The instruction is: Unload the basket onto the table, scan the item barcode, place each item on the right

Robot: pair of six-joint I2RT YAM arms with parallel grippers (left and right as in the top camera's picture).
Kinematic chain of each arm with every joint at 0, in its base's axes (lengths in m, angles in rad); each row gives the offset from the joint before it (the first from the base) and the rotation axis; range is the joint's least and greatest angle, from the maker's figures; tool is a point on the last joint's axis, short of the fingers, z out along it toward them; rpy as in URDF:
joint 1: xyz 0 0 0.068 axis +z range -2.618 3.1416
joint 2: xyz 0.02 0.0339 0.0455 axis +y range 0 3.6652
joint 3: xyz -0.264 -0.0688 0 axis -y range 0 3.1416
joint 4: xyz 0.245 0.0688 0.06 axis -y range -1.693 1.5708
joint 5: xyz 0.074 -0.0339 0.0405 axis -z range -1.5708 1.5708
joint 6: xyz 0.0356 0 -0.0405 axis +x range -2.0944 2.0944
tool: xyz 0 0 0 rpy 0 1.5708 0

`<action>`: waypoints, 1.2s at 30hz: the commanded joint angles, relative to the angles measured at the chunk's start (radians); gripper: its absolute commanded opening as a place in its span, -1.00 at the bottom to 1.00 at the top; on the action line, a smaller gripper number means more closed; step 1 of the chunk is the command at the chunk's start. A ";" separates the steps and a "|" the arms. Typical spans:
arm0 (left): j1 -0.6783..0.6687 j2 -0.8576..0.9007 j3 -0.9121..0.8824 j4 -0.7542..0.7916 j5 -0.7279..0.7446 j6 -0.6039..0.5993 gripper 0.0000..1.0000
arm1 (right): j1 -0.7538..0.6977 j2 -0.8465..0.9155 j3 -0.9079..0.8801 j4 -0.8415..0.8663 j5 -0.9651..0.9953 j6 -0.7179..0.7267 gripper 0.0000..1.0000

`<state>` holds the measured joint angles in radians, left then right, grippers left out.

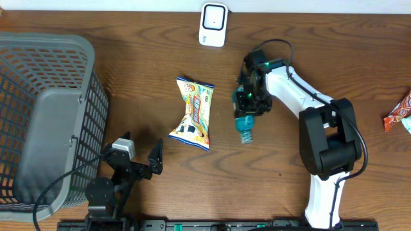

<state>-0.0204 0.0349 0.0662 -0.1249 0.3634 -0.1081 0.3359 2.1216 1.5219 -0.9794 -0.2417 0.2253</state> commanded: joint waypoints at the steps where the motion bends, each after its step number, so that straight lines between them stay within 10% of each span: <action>1: 0.003 -0.003 -0.019 -0.023 0.002 -0.005 0.96 | 0.012 -0.043 0.024 -0.021 0.309 -0.003 -0.39; 15: 0.003 -0.003 -0.019 -0.023 0.002 -0.005 0.96 | 0.098 -0.038 0.000 -0.058 0.355 0.008 0.22; 29: 0.003 -0.003 -0.019 -0.023 0.002 -0.005 0.96 | 0.111 -0.038 0.000 -0.194 0.325 0.104 -0.24; 36: 0.003 -0.003 -0.019 -0.023 0.002 -0.005 0.96 | 0.111 -0.038 0.010 -0.068 0.410 0.116 -0.17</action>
<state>-0.0204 0.0349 0.0662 -0.1249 0.3634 -0.1078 0.4419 2.1063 1.5246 -1.0641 0.1001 0.3115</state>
